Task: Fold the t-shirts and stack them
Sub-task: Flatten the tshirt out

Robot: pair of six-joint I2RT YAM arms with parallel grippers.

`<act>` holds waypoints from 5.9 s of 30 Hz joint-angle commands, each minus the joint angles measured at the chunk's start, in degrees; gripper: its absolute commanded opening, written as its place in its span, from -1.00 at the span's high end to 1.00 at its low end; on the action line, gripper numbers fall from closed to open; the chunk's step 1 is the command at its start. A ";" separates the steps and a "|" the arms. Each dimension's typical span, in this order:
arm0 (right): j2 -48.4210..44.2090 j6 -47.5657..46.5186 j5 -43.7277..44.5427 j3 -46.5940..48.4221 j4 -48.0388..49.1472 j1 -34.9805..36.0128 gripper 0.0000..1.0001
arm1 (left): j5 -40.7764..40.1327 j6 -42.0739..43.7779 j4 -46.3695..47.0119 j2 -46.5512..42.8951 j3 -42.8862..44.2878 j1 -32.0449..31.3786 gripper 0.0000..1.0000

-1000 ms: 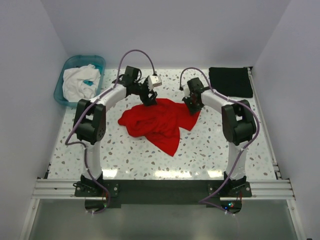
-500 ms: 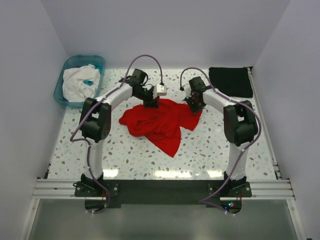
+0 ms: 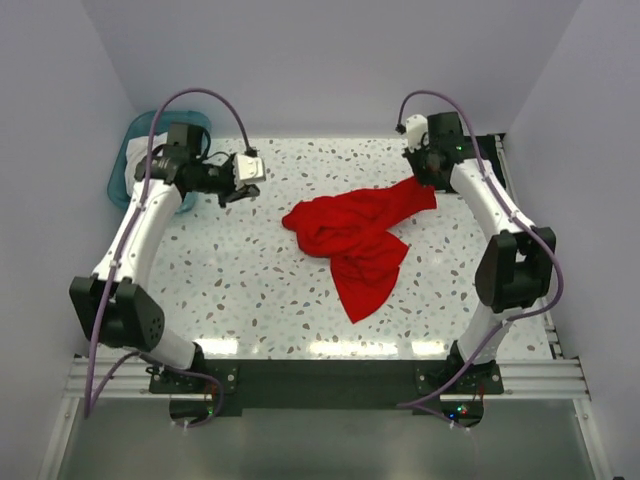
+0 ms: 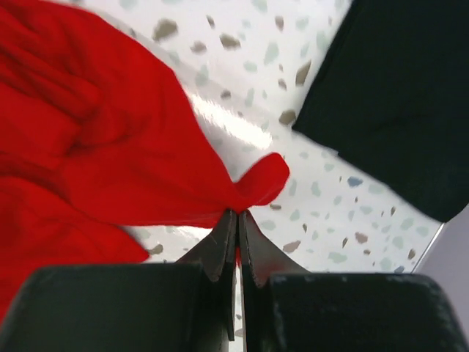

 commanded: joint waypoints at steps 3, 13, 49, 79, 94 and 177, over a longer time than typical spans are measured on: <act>-5.33 0.22 -14.05 14.12 -2.49 5.15 1.00 | 6.73 -17.22 18.57 -9.84 -12.32 -1.45 0.01; -14.82 3.04 -35.42 14.23 1.64 17.36 1.00 | 11.40 -42.00 55.18 -10.21 -15.60 -7.51 -0.99; -6.25 -14.36 -23.74 -13.03 -0.65 10.16 -0.52 | 11.58 -35.84 39.72 -10.47 -12.26 -11.12 1.00; 8.83 -23.42 -32.01 7.27 -22.09 4.99 1.00 | 1.30 -45.69 50.00 -2.39 -5.85 -4.09 1.00; -13.72 -28.67 -31.22 19.36 -30.80 -8.03 1.00 | -19.10 -51.23 50.79 4.39 18.86 1.98 1.00; 39.76 21.32 -43.60 34.61 1.02 23.35 0.16 | -1.52 -28.46 13.09 -27.17 -29.58 5.76 1.00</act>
